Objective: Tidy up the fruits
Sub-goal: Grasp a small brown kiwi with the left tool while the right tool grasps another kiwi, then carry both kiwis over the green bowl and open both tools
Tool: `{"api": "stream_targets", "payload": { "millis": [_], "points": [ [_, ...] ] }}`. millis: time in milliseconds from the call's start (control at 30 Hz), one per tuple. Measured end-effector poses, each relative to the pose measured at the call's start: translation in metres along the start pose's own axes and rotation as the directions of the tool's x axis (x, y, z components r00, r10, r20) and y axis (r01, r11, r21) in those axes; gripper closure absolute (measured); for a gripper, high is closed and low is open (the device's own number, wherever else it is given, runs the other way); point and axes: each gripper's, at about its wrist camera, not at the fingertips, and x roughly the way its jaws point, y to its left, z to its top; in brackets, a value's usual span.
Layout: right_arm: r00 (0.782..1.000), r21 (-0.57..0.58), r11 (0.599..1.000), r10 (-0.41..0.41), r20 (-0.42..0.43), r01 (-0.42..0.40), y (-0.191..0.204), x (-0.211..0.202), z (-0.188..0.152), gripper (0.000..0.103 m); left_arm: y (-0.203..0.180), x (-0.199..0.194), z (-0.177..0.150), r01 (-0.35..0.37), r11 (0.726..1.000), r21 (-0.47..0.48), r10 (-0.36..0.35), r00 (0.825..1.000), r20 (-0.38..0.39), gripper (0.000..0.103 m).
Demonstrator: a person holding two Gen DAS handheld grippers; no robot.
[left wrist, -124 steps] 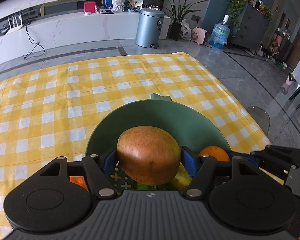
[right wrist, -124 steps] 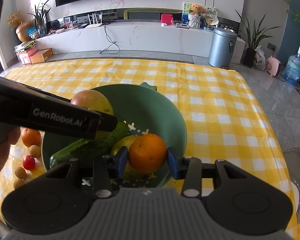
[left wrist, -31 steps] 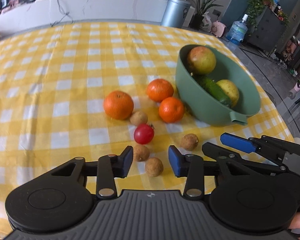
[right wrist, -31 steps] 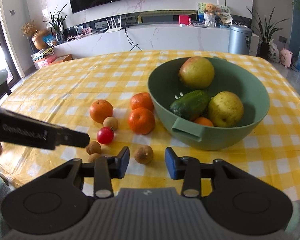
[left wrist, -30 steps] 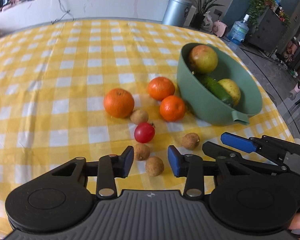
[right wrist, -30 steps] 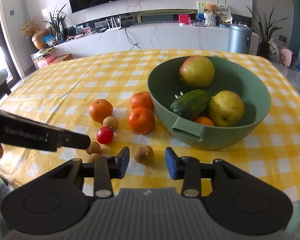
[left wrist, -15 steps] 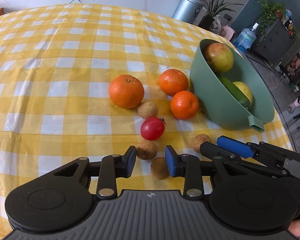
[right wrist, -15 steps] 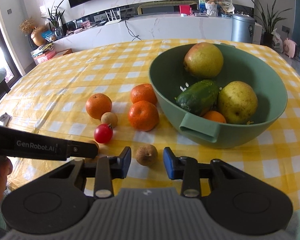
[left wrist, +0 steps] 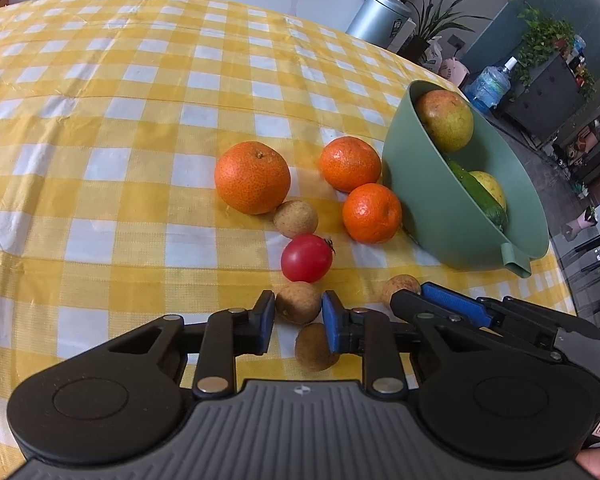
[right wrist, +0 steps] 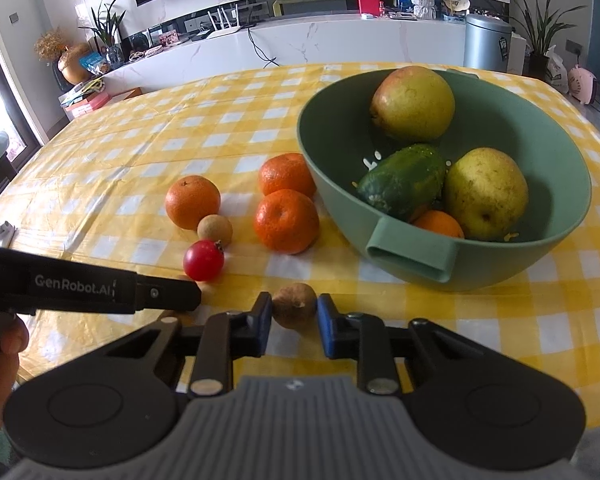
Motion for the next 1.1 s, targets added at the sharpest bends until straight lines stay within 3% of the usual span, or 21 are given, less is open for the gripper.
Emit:
{"api": "stream_targets", "payload": {
  "millis": [533,1100],
  "points": [
    [0.998,-0.025,1.000,0.017,0.068,-0.015,0.004,-0.018,-0.004,0.083,-0.014,-0.027,-0.001,-0.008,1.000,0.018,0.007,0.998,0.066,0.075],
    [0.972,-0.043,0.998,0.052,0.231,-0.043,0.000,-0.086,-0.008,0.083,-0.074,-0.067,0.006,-0.010,0.992,0.124,-0.011,0.986,0.164,0.075]
  ]
}}
